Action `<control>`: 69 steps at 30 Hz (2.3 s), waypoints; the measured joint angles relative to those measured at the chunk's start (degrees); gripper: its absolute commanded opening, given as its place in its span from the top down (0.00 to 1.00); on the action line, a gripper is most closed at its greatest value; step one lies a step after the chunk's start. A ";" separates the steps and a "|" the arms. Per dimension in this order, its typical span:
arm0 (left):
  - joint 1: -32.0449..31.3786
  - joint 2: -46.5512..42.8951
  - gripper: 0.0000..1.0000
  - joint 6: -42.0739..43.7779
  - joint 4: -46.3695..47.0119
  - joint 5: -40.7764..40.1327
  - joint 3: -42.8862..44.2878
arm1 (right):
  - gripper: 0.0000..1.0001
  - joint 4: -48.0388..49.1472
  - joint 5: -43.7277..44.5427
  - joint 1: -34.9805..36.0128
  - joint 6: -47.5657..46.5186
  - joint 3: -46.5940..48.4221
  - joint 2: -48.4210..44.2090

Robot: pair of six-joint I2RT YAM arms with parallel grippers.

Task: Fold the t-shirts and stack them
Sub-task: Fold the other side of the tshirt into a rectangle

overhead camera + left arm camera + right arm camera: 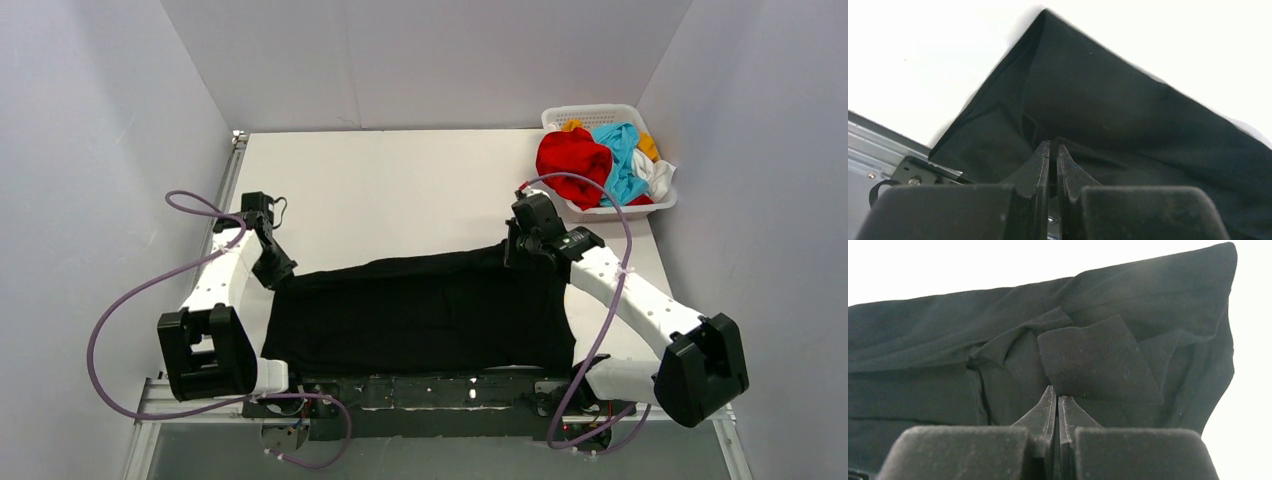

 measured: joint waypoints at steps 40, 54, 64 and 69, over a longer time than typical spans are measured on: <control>-5.66 -3.87 0.02 -9.49 -0.02 8.61 0.57 | 0.09 -8.74 -6.34 4.33 10.51 -3.02 -10.56; -7.19 7.48 0.02 -8.00 4.72 11.89 -5.31 | 0.11 2.05 -17.92 -1.75 3.67 -6.45 9.42; -6.97 7.65 0.02 -7.52 4.52 9.05 -5.31 | 0.10 -5.60 -29.18 8.68 -1.62 -10.38 -0.79; -6.93 7.65 0.02 -7.30 4.24 8.04 -5.31 | 0.07 -10.40 -33.35 18.03 -1.33 -12.39 -11.21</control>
